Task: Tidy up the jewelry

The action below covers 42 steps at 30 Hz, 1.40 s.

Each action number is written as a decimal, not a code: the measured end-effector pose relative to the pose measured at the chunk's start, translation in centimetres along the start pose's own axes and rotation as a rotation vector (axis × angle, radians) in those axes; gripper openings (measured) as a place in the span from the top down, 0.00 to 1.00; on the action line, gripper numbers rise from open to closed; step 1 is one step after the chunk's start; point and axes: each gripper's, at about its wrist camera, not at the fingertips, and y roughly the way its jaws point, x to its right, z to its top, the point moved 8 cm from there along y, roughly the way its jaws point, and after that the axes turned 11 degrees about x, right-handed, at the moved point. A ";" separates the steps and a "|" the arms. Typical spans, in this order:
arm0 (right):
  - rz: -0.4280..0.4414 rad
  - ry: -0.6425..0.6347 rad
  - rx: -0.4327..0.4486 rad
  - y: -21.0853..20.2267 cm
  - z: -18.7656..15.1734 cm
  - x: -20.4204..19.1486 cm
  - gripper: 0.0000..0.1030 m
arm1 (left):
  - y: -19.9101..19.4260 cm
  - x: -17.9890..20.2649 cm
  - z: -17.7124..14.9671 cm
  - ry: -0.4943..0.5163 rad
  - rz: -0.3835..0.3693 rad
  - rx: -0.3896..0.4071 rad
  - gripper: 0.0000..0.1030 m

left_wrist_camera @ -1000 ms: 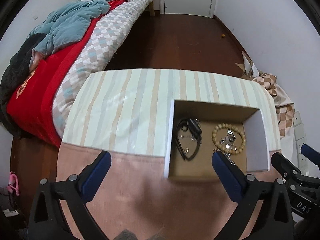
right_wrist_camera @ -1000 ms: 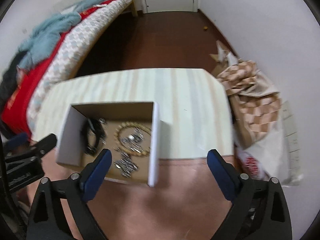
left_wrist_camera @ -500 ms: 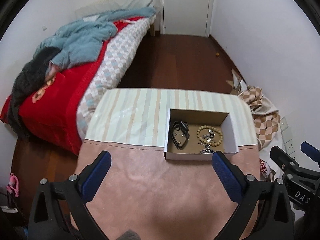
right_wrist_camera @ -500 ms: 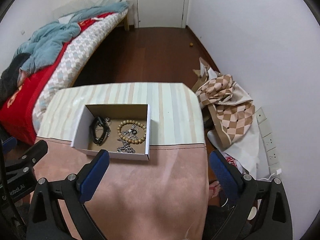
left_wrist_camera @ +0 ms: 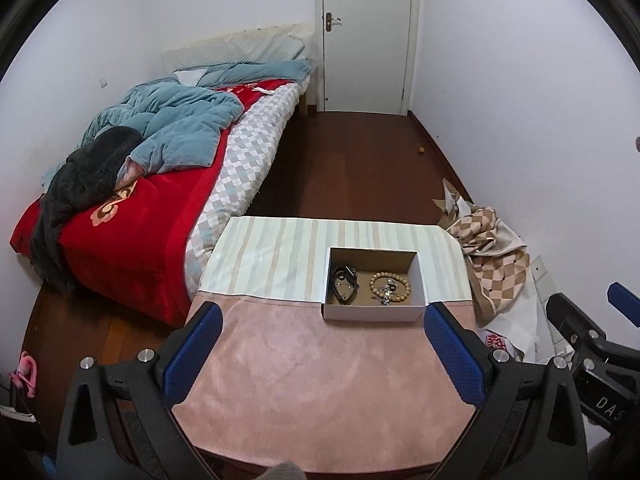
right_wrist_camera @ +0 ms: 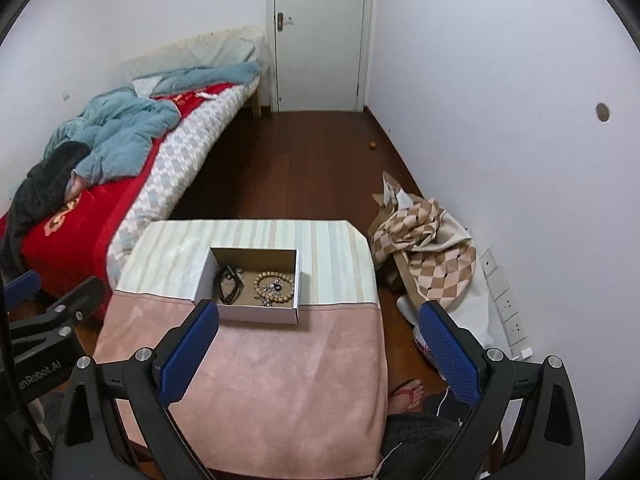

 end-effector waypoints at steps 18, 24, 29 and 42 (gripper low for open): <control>0.004 0.004 0.028 -5.4 0.8 0.7 0.00 | -2.7 0.5 -0.5 0.004 -0.022 -0.032 0.00; -0.007 0.006 0.028 -4.0 1.7 0.7 0.00 | -1.5 0.4 0.4 -0.004 0.002 -0.026 0.00; -0.007 0.008 0.015 -2.1 2.1 0.4 0.00 | 0.0 0.2 0.6 -0.010 0.010 -0.046 0.00; -0.037 -0.007 -0.049 2.7 1.4 0.3 0.00 | 3.3 -0.1 0.5 0.009 0.035 -0.085 0.00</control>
